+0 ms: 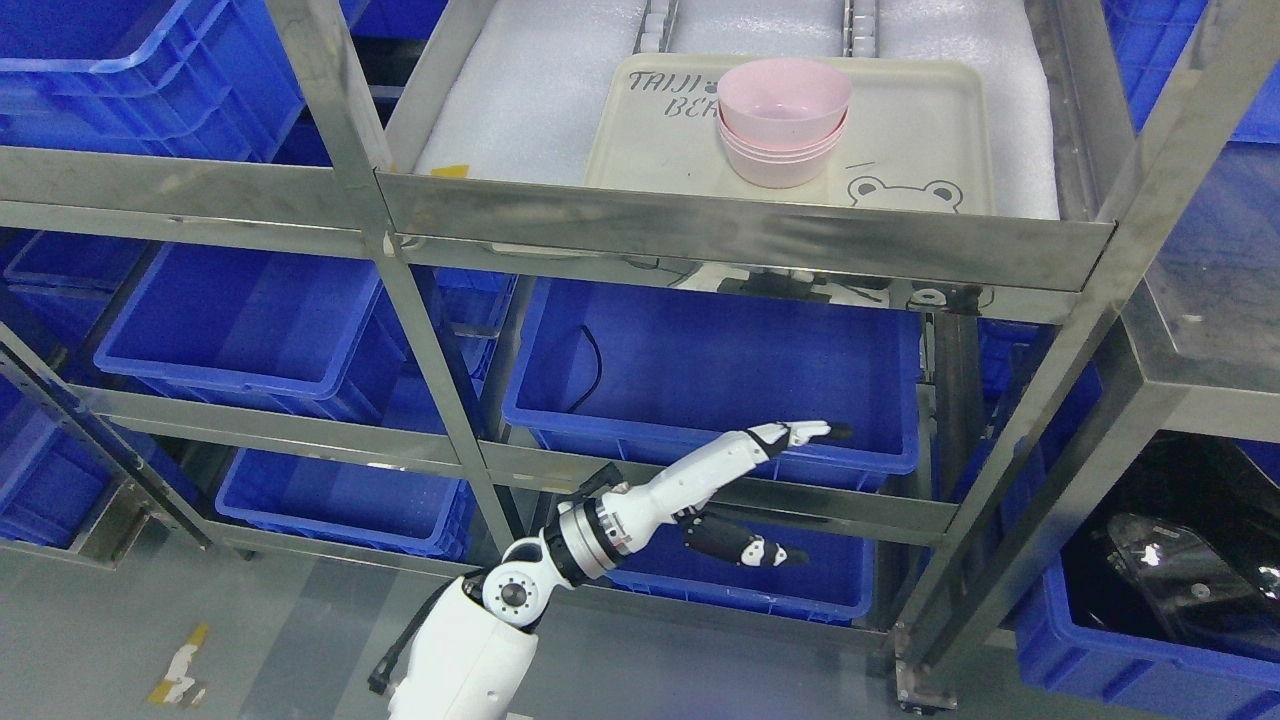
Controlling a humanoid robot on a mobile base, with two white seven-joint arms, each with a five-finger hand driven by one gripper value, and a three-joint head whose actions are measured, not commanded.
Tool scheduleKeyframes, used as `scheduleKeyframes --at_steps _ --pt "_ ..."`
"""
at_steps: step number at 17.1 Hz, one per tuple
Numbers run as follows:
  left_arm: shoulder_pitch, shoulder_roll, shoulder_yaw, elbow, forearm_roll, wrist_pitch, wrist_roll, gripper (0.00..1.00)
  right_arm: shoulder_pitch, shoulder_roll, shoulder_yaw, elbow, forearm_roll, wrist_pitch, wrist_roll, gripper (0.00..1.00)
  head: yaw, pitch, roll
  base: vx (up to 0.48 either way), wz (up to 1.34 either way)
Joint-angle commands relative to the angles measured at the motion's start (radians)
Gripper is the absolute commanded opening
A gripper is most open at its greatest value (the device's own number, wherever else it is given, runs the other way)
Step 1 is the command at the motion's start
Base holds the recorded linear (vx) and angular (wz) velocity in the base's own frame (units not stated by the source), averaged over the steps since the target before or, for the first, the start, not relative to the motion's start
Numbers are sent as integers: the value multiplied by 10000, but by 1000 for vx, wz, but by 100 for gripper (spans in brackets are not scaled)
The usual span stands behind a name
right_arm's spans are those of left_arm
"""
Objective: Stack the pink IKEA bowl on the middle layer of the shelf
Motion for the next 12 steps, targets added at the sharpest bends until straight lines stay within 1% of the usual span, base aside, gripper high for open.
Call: scheduleKeyframes --at_steps 1,3,7,12 --pt "986 161 1229 1445 2119 1207 2436 92 229 -175 0 -175 0 5 2 100 0 0 0 0 0" --pt "894 161 1259 1445 2135 1684 3452 92 229 -175 0 -175 0 5 2 100 0 0 0 0 0" --pt "634 161 1413 1414 2166 2252 3502 92 229 -175 0 -175 0 5 2 100 0 0 0 0 0" --pt "403 161 1505 1383 2166 2300 3471 92 229 -175 0 -175 0 5 2 100 0 0 0 0 0"
